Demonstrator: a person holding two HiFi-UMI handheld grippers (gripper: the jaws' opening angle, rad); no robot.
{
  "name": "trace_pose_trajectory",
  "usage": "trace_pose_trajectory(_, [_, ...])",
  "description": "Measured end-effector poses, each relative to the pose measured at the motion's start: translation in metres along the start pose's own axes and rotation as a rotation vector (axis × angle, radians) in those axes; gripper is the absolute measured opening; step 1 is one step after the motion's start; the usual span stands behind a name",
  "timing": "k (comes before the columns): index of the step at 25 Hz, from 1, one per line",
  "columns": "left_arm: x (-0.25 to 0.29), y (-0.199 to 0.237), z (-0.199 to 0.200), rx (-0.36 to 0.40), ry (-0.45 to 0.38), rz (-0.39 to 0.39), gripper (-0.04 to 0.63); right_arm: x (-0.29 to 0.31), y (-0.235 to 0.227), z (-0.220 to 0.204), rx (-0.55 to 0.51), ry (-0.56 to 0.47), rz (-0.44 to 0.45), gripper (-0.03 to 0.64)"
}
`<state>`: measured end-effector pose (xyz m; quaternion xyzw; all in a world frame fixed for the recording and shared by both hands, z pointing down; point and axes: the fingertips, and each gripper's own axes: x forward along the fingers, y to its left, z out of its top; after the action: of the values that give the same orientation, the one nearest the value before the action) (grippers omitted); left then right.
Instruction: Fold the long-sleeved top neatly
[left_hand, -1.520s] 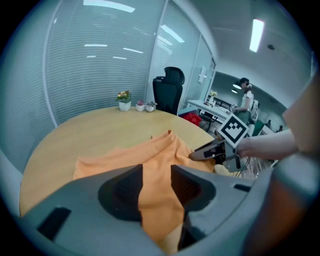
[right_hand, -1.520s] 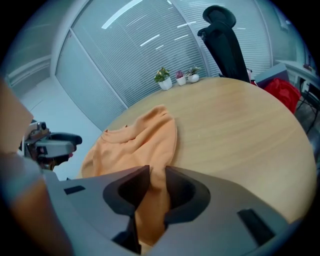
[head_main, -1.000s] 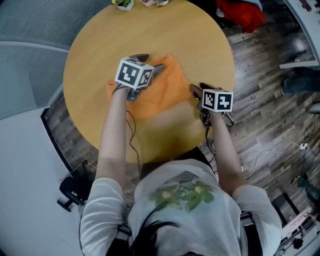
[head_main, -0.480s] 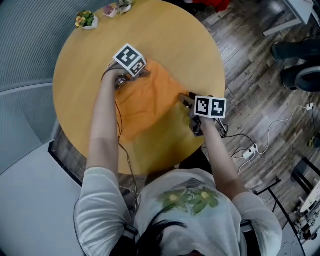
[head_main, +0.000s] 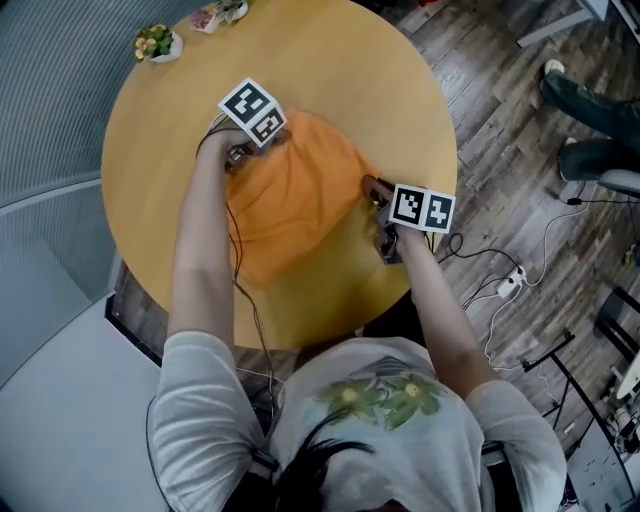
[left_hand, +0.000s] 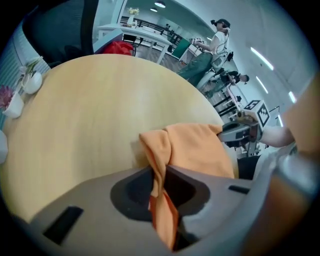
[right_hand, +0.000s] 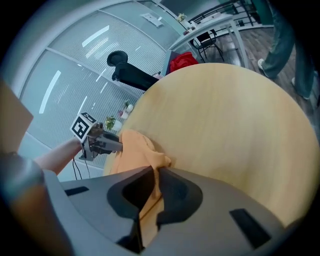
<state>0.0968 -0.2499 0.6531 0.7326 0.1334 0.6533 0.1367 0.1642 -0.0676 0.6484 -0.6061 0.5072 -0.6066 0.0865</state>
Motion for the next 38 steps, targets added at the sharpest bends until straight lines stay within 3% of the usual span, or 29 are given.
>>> trace_pose_trajectory(8, [-0.017, -0.005, 0.006, 0.065, -0.123, 0.018, 0.060, -0.023, 0.012, 0.013, -0.089, -0.086, -0.013, 0.037])
trace_pose_trajectory(16, [-0.052, -0.029, 0.023, 0.161, -0.330, 0.060, 0.060, -0.069, 0.048, 0.026, -0.324, -0.207, -0.045, 0.035])
trace_pose_trajectory(21, [-0.075, -0.041, 0.018, 0.266, -0.432, 0.167, 0.060, -0.090, 0.081, 0.018, -0.488, -0.257, -0.043, 0.037])
trace_pose_trajectory(25, [-0.092, -0.050, -0.003, 0.336, -0.476, 0.260, 0.060, -0.097, 0.113, -0.002, -0.598, -0.270, -0.021, 0.037])
trace_pose_trajectory(30, [-0.113, -0.051, -0.041, 0.370, -0.552, 0.356, 0.060, -0.093, 0.153, -0.037, -0.687, -0.257, 0.038, 0.037])
trace_pose_trajectory(38, [-0.131, -0.052, -0.130, 0.327, -0.598, 0.473, 0.061, -0.061, 0.208, -0.124, -0.855, -0.126, 0.149, 0.037])
